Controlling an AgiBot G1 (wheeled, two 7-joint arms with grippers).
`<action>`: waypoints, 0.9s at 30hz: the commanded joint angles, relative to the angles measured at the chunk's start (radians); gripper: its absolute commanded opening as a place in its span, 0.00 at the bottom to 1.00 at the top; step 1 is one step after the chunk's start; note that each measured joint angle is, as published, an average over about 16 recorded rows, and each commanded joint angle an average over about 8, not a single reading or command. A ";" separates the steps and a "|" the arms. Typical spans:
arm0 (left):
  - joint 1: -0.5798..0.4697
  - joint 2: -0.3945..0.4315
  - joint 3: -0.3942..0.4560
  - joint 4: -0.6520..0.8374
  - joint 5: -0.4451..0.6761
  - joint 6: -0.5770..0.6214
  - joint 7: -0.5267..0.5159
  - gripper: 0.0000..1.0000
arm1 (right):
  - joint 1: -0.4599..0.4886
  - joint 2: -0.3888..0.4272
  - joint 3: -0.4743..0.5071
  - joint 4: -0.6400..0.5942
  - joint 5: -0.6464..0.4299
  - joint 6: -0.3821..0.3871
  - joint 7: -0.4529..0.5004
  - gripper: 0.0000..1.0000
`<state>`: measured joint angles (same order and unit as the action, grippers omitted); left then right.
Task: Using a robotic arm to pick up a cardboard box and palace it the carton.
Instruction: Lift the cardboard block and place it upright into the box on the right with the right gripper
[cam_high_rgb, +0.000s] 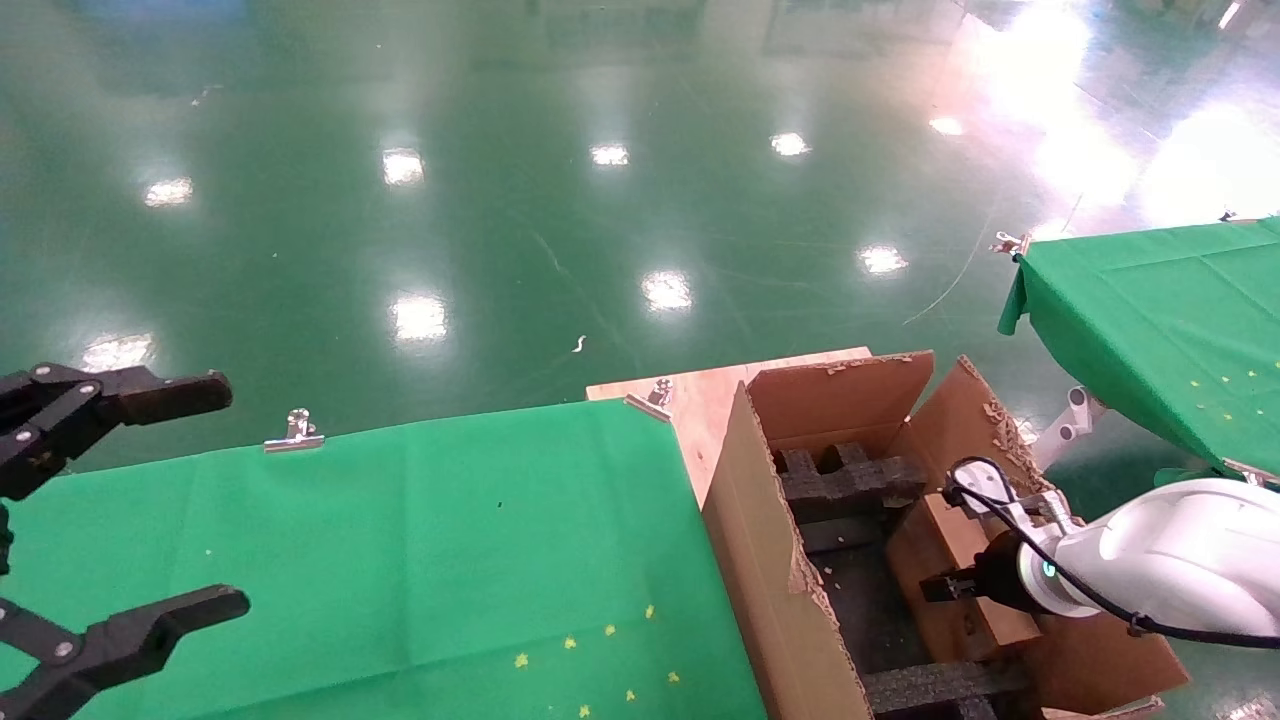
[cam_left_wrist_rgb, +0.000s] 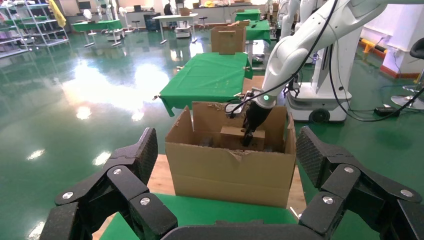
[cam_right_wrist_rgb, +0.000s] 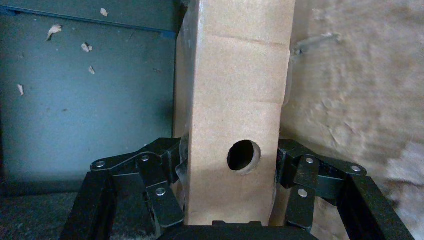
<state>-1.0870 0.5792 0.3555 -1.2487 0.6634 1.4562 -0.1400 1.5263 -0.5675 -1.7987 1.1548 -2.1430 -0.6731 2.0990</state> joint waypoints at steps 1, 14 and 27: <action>0.000 0.000 0.000 0.000 0.000 0.000 0.000 1.00 | -0.008 -0.015 -0.002 -0.033 0.013 0.020 -0.020 0.00; 0.000 0.000 0.000 0.000 0.000 0.000 0.000 1.00 | -0.022 -0.034 -0.003 -0.083 0.053 0.054 -0.056 1.00; 0.000 0.000 0.000 0.000 0.000 0.000 0.000 1.00 | 0.009 -0.028 0.006 -0.082 0.044 0.051 -0.068 1.00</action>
<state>-1.0868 0.5792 0.3555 -1.2484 0.6631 1.4560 -0.1399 1.5348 -0.5933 -1.7928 1.0769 -2.0971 -0.6236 2.0318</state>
